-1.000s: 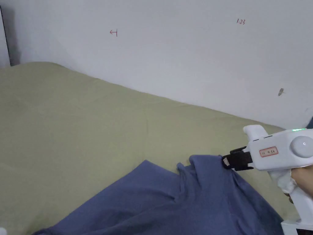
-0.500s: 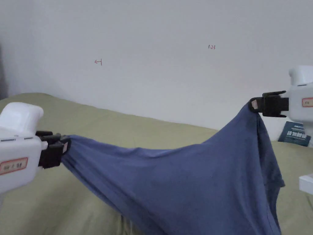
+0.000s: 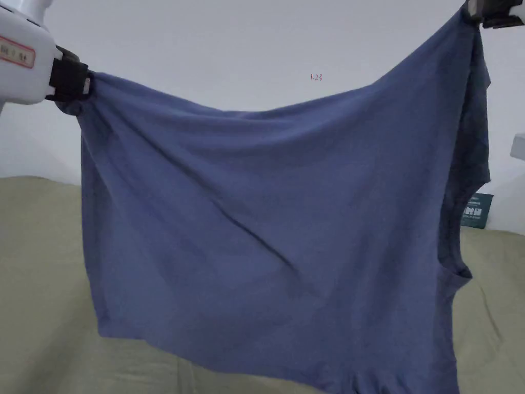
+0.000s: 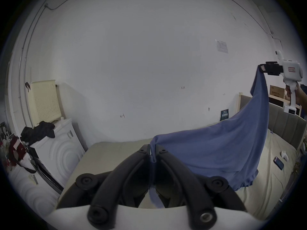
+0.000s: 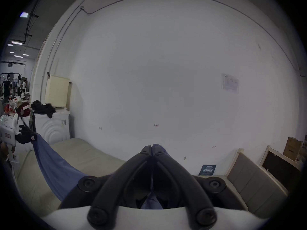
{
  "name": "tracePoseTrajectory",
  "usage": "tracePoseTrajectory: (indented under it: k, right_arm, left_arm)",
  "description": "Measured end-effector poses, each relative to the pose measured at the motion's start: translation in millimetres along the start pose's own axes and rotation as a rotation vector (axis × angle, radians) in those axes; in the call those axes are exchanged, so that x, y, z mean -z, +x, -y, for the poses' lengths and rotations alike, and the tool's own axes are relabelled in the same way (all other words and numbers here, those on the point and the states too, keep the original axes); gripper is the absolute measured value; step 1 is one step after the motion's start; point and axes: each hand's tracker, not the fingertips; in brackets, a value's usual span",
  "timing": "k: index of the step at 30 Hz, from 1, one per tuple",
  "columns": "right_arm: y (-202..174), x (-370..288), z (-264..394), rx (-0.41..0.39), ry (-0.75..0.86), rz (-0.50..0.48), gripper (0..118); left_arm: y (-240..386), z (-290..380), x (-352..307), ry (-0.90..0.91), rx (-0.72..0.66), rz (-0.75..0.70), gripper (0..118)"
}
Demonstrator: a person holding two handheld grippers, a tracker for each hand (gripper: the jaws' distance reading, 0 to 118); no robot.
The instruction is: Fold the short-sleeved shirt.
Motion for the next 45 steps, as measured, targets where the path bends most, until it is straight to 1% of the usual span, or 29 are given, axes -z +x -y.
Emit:
tracePoseTrajectory:
  k: [1,3,4,5,6,7,9,11,12,15,16,18,20,22,23,24,25,26,29,31,32,33,35,36,37,40,42,45]
  right_arm:
    - [3.0,3.7,-5.5,0.015,0.01,0.032,0]
    - [11.1,15.0,-14.7,-0.001,0.034,0.075,0]
    - [14.6,19.0,-19.4,-0.002,0.048,0.066,0]
    - [18.1,23.7,-25.1,0.002,0.056,0.063,0]
    - [17.6,25.8,-30.1,-0.016,0.088,0.103,0]
    - [19.8,32.6,-36.3,-0.017,0.072,0.094,0]
    - [23.2,44.4,-48.1,-0.033,0.107,0.125,0]
    - [18.8,51.3,-63.3,-0.04,0.141,0.155,0]
    - [19.8,57.0,-70.5,-0.036,0.144,0.141,0]
    - [11.6,68.0,-89.6,-0.046,0.173,0.164,0]
    - [9.0,71.2,-92.2,-0.055,0.181,0.185,0]
    - [3.4,73.4,-92.6,-0.039,0.183,0.181,0]
    - [-1.5,75.6,-86.0,-0.037,0.178,0.168,0]
    - [-5.7,79.2,-75.9,-0.043,0.124,0.176,0]
    - [-5.9,81.2,-69.8,-0.032,0.11,0.161,0]
    - [-5.8,83.0,-62.9,-0.005,0.091,0.148,0]
    - [-6.1,83.6,-55.7,0.024,0.075,0.129,0]
    - [-6.3,84.1,-45.9,0.036,0.052,0.116,0]
    - [-9.7,77.9,-12.6,0.033,-0.01,0.102,0]
    - [-5.7,72.5,8.2,0.066,-0.058,0.084,0]
    - [-5.6,65.8,18.6,0.076,-0.084,0.079,0]
    - [-4.8,58.1,28.8,0.062,-0.088,0.057,0]
    - [-2.7,42.2,43.1,0.037,-0.108,0.07,0]
    - [0.8,33.1,49.5,0.044,-0.116,0.036,0]
    - [0.9,23.8,52.4,0.042,-0.12,0.046,0]
    - [7.6,-6.1,59.9,0.047,-0.129,0.017,0]
    - [10.8,-30.2,61.4,0.033,-0.136,-0.004,0]
    - [12.6,-64.3,67.1,0.053,-0.151,-0.025,1]
  left_arm:
    - [-5.3,-6.2,7.4,0.001,0.005,-0.003,5]
    - [-9.7,-20.5,18.8,0.015,0.021,-0.02,5]
    - [-10.6,-29.4,23.5,0.027,0.035,-0.033,5]
    - [-26.4,-38.8,43.7,0.035,0.034,-0.035,5]
    - [-31.0,-46.6,51.3,0.044,0.039,-0.044,5]
    - [-33.8,-54.2,56.8,0.063,0.037,-0.057,5]
    - [-40.4,-69.7,63.9,0.092,0.059,-0.076,5]
    - [-48.3,-87.0,72.5,0.129,0.05,-0.1,5]
    - [-51.2,-94.0,77.0,0.141,0.043,-0.109,5]
    - [-58.0,-112.1,85.2,0.16,0.023,-0.123,5]
    - [-59.9,-113.6,90.6,0.184,0.017,-0.141,5]
    - [-56.2,-115.0,97.8,0.177,-0.036,-0.148,5]
    - [-55.6,-113.0,109.7,0.154,-0.042,-0.146,5]
    - [-47.8,-103.3,117.1,0.121,-0.007,-0.149,5]
    - [-47.0,-99.0,123.2,0.082,-0.002,-0.145,5]
    - [-46.4,-94.1,128.6,0.048,0.003,-0.141,5]
    - [-46.4,-90.3,132.9,0.047,-0.005,-0.136,5]
    - [-45.9,-84.4,137.8,0.016,-0.002,-0.129,5]
    - [-40.5,-59.7,136.4,-0.006,0.003,-0.096,5]
    - [-36.5,-43.7,133.8,-0.055,0.038,-0.065,5]
    - [-34.6,-34.6,130.6,-0.054,0.052,-0.062,5]
    - [-28.6,-26.1,124.1,-0.075,0.073,-0.048,5]
    - [-24.4,-12.4,112.4,-0.076,0.08,-0.026,5]
    - [-21.9,-6.0,104.9,-0.084,0.093,-0.003,5]
    - [-21.8,-2.2,101.2,-0.08,0.101,0.01,5]
    - [-16.5,11.4,76.0,-0.087,0.116,0.067,5]
    - [-8.4,21.9,53.9,-0.086,0.13,0.081,5]
    - [-5.1,33.2,22.9,-0.094,0.135,0.111,5]
